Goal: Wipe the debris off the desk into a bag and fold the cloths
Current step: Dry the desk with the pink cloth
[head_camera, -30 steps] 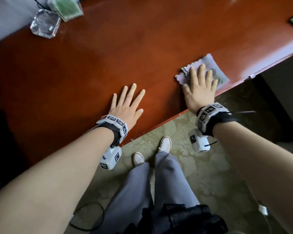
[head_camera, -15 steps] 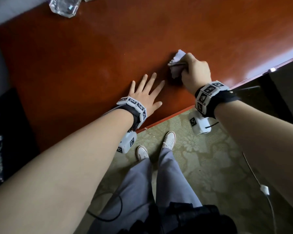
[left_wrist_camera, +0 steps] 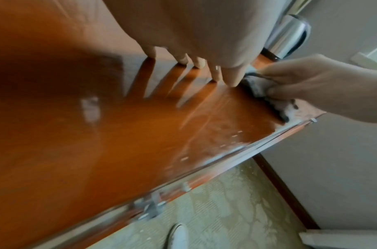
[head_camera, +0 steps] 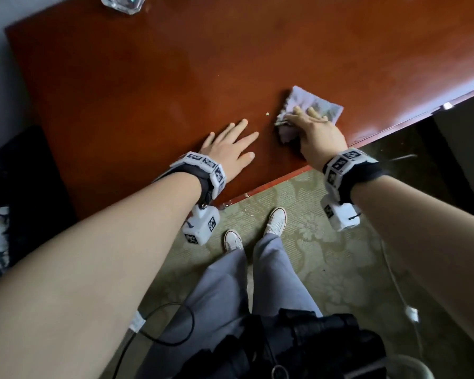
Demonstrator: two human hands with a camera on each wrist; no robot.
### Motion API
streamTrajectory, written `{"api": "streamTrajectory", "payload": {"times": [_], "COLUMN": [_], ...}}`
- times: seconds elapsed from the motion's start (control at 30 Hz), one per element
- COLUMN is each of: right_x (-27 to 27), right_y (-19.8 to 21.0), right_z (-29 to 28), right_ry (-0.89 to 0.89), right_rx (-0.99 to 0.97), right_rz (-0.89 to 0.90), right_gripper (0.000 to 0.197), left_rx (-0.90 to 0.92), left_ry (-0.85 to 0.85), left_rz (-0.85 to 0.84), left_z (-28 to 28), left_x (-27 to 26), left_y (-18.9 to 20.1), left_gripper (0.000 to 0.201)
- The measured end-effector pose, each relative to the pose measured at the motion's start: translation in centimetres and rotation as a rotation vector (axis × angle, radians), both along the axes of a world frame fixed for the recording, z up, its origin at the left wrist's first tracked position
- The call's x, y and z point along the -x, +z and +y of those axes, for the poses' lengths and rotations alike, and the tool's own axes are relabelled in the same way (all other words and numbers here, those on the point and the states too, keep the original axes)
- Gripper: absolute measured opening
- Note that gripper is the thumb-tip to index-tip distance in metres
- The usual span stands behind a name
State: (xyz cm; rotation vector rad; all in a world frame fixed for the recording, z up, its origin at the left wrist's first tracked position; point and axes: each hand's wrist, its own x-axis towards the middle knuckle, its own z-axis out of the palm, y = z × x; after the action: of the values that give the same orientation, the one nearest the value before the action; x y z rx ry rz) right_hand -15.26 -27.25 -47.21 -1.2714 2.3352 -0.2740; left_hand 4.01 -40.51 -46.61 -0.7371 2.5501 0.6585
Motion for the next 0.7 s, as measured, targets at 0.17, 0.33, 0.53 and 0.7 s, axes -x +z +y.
{"api": "streamTrajectory", "payload": {"times": [0.17, 0.33, 0.53, 0.7], "right_x": [-1.7, -10.3, -13.7, -6.2], "right_y": [-1.6, -2.4, -2.5, -2.1], "right_z": [2.5, 2.5, 3.1, 4.9], "right_ry": [-0.108, 0.089, 0.266, -0.134], "right_rx": [0.175, 0.224, 0.201, 0.230], "right_rz": [-0.010, 0.011, -0.117, 0.026], "right_gripper": [0.058, 0.070, 0.080, 0.066], "left_rx": [0.174, 0.229, 0.231, 0.190], "left_ry": [0.002, 0.084, 0.145, 0.138], "left_rz": [-0.120, -0.065, -0.057, -0.073], "left_z": [-0.6, 2.1, 3.0, 3.1], "left_x": [-9.3, -12.3, -11.5, -11.6], "left_y": [-1.6, -3.2, -2.9, -2.6], "left_gripper": [0.067, 0.066, 0.068, 0.070]}}
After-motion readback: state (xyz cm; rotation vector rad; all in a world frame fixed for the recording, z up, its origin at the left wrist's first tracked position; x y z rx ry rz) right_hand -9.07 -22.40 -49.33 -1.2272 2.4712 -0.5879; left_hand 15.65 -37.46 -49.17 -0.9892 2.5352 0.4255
